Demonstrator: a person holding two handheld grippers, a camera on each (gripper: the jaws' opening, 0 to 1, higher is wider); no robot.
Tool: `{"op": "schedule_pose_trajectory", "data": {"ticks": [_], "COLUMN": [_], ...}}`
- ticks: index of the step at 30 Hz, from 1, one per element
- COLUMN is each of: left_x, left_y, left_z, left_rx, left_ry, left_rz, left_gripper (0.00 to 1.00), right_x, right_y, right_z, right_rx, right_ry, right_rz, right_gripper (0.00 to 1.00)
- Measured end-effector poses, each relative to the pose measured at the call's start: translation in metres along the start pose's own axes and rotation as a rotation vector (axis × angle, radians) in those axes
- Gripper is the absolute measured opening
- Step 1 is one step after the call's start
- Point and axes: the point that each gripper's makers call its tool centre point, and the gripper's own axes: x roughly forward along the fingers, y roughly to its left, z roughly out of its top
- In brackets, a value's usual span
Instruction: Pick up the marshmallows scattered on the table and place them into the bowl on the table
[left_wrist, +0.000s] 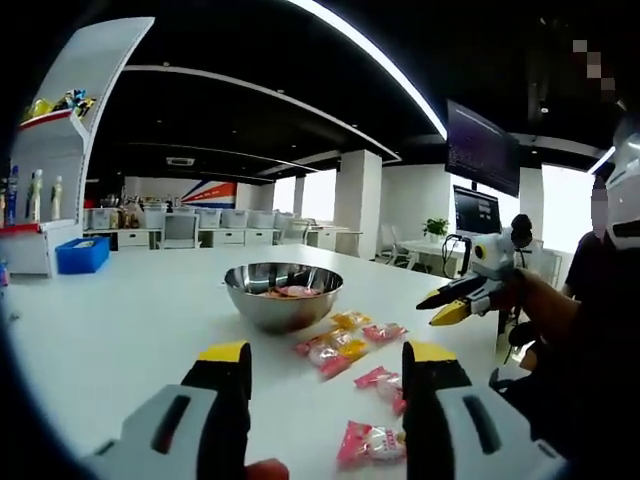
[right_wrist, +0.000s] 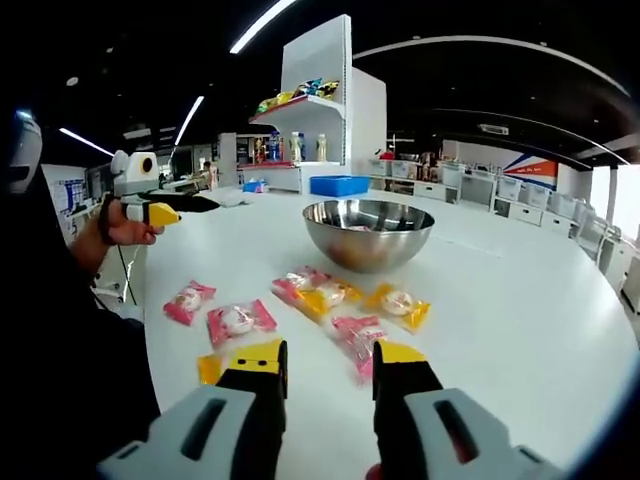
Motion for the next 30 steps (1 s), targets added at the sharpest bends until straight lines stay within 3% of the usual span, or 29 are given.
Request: {"op": "schedule_pose_trajectory", "data": {"ticks": [18,30], "left_x": [-0.002,-0.002], "left_y": [-0.002,-0.004], "left_z": [-0.001,-0.004], "left_rx": [-0.014,-0.016], "left_ry": [0.000,0.012], "left_rz": [-0.014,-0.022], "left_gripper": [0.59,0.58], "right_x": [0.021,0.042], "right_y": [-0.018,-0.027], "right_z": [-0.005,-0.004], "right_rx": [-0.055,-0.069], "right_ry": [0.081,0.113], "right_rz": [0.020,0.079], "right_gripper": [0.34,0.37]}}
